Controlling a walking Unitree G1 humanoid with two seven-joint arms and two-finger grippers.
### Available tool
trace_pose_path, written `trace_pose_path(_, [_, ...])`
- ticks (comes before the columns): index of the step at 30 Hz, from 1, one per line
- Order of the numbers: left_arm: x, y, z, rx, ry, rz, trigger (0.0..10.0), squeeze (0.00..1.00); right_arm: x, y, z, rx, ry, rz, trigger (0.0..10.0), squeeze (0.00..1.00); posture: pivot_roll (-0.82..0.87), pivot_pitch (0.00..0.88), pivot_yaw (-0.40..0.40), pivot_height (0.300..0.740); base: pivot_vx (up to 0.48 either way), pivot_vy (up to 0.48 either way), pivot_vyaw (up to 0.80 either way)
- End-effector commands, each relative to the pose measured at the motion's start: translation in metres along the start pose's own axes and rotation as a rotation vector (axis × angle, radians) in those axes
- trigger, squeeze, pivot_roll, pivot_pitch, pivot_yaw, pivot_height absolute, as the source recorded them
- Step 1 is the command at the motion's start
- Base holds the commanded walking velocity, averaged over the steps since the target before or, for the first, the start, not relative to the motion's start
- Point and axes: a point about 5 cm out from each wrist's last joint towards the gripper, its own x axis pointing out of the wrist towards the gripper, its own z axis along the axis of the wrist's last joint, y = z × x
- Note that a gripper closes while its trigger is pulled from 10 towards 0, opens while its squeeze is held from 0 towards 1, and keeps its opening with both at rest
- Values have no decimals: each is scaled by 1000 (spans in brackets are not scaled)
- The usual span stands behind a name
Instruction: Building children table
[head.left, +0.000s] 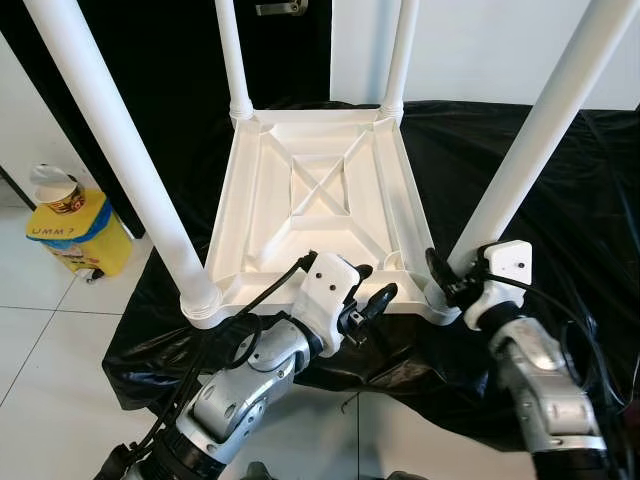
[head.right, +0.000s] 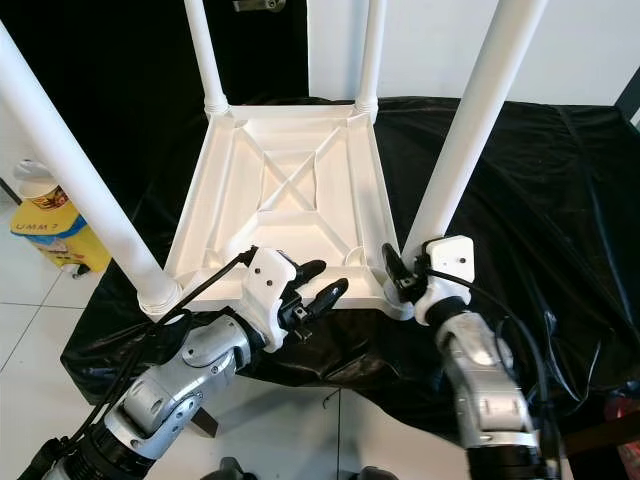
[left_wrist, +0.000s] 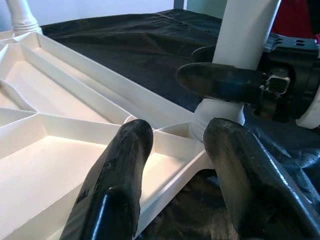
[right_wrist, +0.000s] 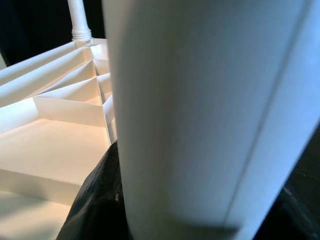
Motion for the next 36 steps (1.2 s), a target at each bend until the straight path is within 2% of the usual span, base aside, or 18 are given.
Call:
trace_pose_path(1, [1,-10,-1,5,14,-188,10000,0,-6,0,-25,36,131,-69,10000,0,29,78,4,740,0,0,0])
trace_pose_path(2, [1,-10,-1,6,14,-191,10000,0,-6,2,-25,64,133,-110,10000,0,29,77,5,740,0,0,0])
trace_pose_path(4, [1,-10,-1,6,14,-191,10000,0,-6,2,-25,64,133,-110,10000,0,29,77,5,740,0,0,0])
trace_pose_path(5, [1,-10,-1,8,15,-194,10000,0,-6,10,-26,103,137,-173,10000,0,30,72,3,740,0,0,0])
trace_pose_path(9, [2,-10,-1,5,16,-198,10000,0,-6,22,-26,132,144,-184,10000,0,32,67,4,740,0,0,0])
trace_pose_path(18, [2,-9,-1,3,18,-199,10000,0,-7,23,-23,129,136,-185,10000,0,32,60,3,740,0,0,0])
trace_pose_path(19, [2,-9,-1,2,17,-200,10000,0,-6,23,-23,123,136,-176,10000,141,31,59,3,740,0,0,0])
trace_pose_path(23, [2,-9,-1,1,17,-200,10000,0,-5,24,-22,123,134,-164,10000,141,32,59,3,740,0,0,0])
trace_pose_path(24, [2,-9,-1,-1,16,-200,10000,0,-5,25,-21,123,130,-150,10000,1000,32,58,2,740,0,0,0])
trace_pose_path(29, [2,-10,-1,-4,17,-201,10000,0,-8,25,-17,126,107,-87,10000,1000,36,57,1,740,0,0,0])
trace_pose_path(30, [2,-10,-1,-5,19,-201,10000,0,-11,21,-15,113,96,-44,10000,1000,38,58,0,740,0,0,0])
trace_pose_path(32, [2,-10,-1,-5,19,-201,10000,0,-11,21,-15,113,96,-44,10000,1000,38,58,0,740,0,0,0])
trace_pose_path(33, [2,-10,-1,-5,19,-201,10000,0,-16,14,-12,90,82,-4,10000,1000,38,59,-2,740,0,0,0])
trace_pose_path(34, [2,-10,-1,-5,19,-201,10000,0,-16,14,-12,90,82,-4,10000,1000,38,59,-2,740,0,0,0])
trace_pose_path(35, [2,-10,-1,-5,20,-200,10000,0,-22,3,-9,63,76,57,10000,1000,30,64,3,740,0,0,0])
trace_pose_path(36, [2,-10,-1,-5,20,-200,10000,0,-22,3,-9,63,76,57,10000,1000,30,64,3,740,0,0,0])
